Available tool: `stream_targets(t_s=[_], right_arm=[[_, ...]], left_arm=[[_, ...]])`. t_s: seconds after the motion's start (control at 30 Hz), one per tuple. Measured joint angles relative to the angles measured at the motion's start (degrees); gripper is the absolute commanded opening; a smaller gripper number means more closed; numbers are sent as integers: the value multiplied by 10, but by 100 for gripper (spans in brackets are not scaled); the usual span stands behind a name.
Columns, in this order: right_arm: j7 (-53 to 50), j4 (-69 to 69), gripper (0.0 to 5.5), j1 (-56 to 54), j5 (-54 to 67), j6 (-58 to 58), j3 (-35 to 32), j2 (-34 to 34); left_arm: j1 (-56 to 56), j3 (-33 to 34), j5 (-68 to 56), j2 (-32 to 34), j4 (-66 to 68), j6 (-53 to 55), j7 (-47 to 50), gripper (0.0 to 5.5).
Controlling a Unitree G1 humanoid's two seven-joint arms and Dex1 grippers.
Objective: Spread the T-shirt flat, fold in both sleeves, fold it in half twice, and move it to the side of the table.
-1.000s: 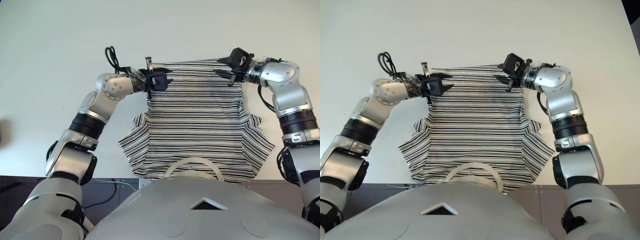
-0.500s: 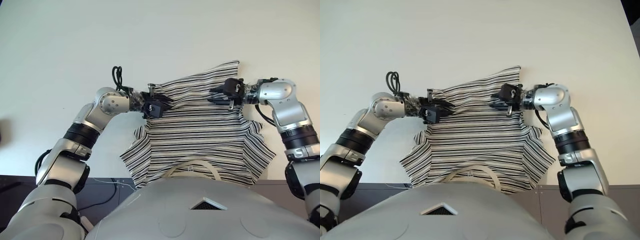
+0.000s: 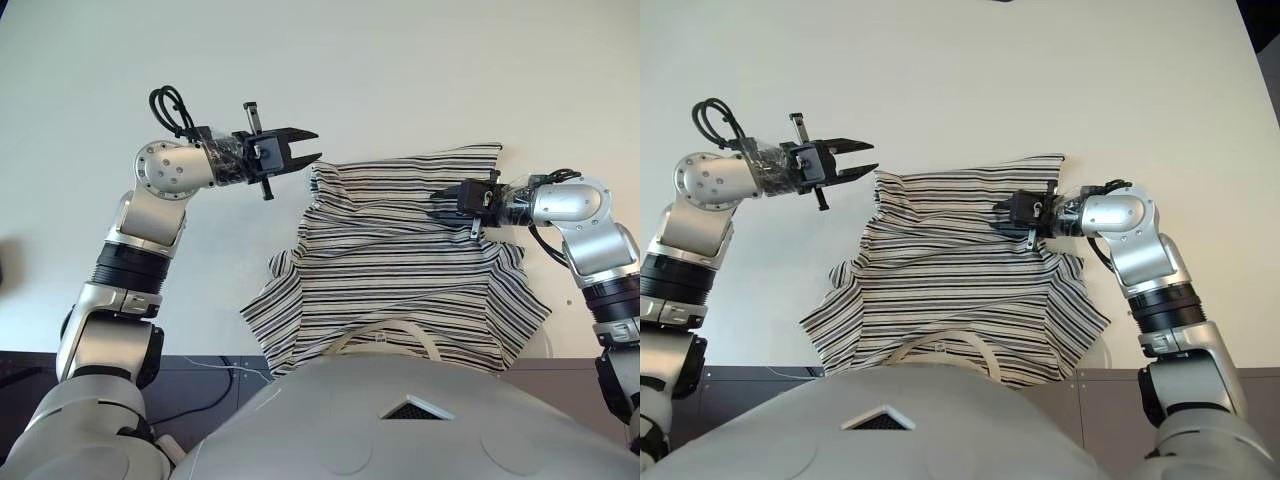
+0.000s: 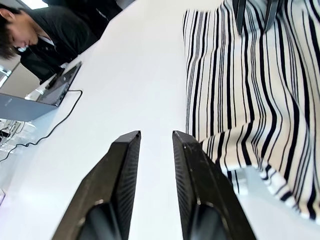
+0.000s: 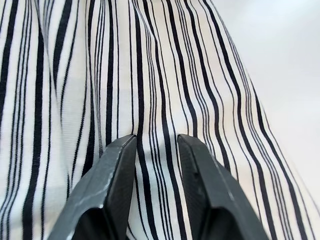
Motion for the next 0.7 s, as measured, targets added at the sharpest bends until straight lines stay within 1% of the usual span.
stream_targets(t_s=[0.37,0.57,0.7], right_arm=[[-2,4,148,-3,0,-5,4,0],[-4,5,148,-7,-1,-10,10,-2],[-4,12,148,-15,-7,-17,18,-4]], left_arm=[[0,-22,39,-20,66,14,-18,115],[-9,-27,40,-61,87,33,-15,115],[-25,-30,57,-78,117,28,-3,115]])
